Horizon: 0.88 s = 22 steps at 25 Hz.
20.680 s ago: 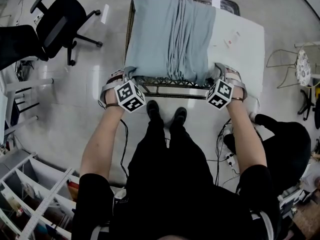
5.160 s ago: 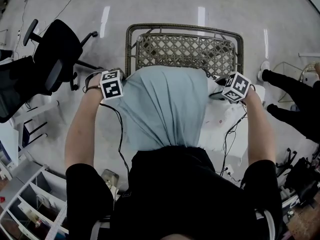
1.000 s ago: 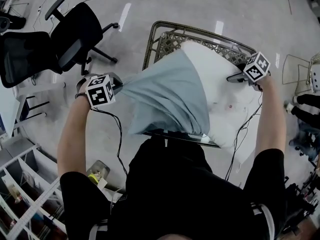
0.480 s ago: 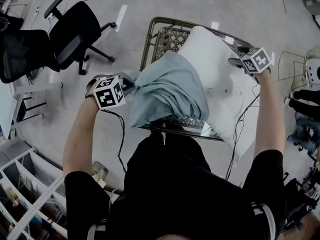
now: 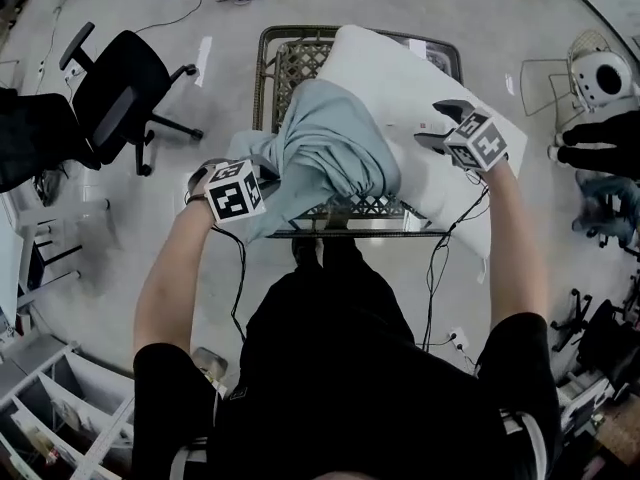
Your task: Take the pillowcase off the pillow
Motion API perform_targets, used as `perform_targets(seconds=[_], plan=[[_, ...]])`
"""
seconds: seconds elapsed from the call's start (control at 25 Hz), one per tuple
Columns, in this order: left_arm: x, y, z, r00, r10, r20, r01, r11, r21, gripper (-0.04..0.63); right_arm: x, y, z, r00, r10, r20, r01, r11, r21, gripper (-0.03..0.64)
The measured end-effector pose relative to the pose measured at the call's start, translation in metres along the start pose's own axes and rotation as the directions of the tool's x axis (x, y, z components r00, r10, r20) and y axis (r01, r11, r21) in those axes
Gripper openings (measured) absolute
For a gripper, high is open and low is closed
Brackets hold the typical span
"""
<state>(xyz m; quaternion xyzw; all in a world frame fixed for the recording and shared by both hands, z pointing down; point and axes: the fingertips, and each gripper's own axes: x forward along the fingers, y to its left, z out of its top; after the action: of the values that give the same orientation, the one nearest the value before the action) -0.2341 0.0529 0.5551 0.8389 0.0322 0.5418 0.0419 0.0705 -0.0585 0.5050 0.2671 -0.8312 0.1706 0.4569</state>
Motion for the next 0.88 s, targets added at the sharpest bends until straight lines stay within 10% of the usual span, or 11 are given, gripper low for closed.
perform_targets(seconds=[0.44, 0.88], plan=[[0.039, -0.059, 0.004, 1.000, 0.018, -0.011, -0.019, 0.994, -0.106, 0.022, 0.027, 0.099, -0.128, 0.976, -0.051, -0.210, 0.050, 0.999, -0.011, 0.426], [0.104, -0.036, -0.026, 0.970, 0.214, -0.115, -0.236, 0.940, -0.247, 0.322, 0.067, 0.088, -0.139, 0.979, -0.150, -0.138, 0.143, 0.988, -0.057, 0.443]])
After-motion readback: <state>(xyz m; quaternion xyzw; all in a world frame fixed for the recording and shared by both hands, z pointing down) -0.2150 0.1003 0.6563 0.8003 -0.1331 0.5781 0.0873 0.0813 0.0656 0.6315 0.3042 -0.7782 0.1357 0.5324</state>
